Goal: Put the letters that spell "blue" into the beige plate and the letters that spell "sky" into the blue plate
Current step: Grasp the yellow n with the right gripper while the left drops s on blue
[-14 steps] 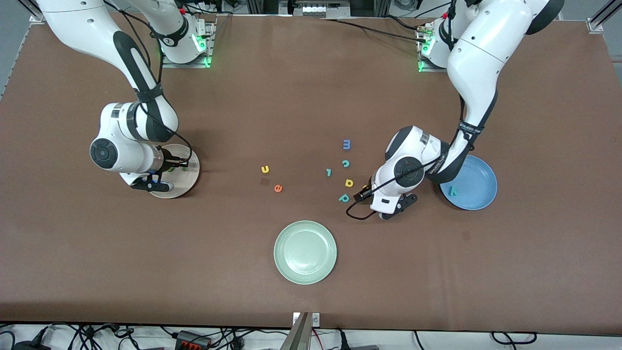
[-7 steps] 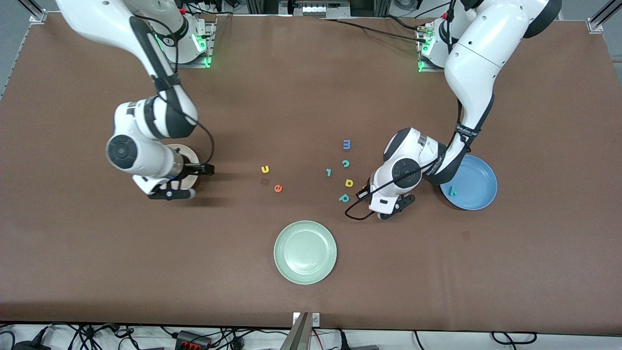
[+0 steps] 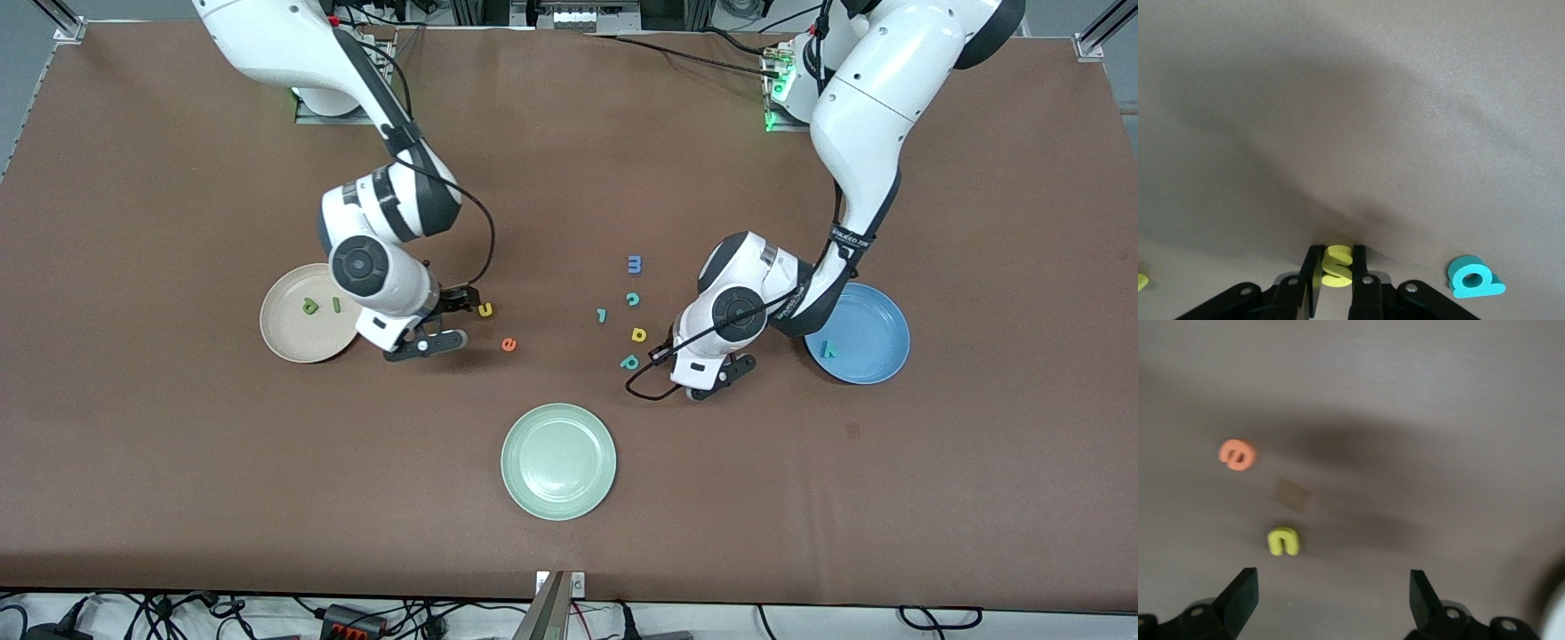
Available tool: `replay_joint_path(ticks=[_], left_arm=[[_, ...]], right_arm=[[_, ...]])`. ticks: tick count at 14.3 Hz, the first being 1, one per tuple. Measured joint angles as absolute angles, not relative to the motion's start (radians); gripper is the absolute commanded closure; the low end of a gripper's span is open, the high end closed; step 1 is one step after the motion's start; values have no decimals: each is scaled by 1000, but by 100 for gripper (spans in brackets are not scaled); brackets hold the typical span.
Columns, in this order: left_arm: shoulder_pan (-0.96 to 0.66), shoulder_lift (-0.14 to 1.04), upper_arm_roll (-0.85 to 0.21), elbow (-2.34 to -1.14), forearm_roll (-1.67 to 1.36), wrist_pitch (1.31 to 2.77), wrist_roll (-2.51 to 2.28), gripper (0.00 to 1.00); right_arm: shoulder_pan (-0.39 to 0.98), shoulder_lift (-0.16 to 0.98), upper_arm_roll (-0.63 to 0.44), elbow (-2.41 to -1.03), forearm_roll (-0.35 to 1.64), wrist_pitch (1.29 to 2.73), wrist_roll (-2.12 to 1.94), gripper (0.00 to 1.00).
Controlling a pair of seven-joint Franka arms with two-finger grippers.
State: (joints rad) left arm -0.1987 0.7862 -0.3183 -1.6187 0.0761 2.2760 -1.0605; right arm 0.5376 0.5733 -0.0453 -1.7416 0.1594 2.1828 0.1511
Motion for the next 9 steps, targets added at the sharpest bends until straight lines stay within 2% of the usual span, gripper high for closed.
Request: replay_joint_path(ticks=[1, 4, 8, 9], left_arm=[[-198, 786, -318, -1619, 76, 2276, -1060, 98], [-182, 773, -313, -1606, 79, 2241, -1050, 97], [-103, 695, -312, -1555, 85, 2066, -838, 97], [-80, 669, -311, -1546, 86, 2034, -771, 97]], right_arm=[[560, 599, -45, -1720, 159, 2184, 151, 21], [604, 658, -50, -1688, 159, 2216, 157, 26], [620, 685, -52, -1685, 157, 2223, 157, 32], [620, 688, -52, -1685, 155, 2223, 158, 37]])
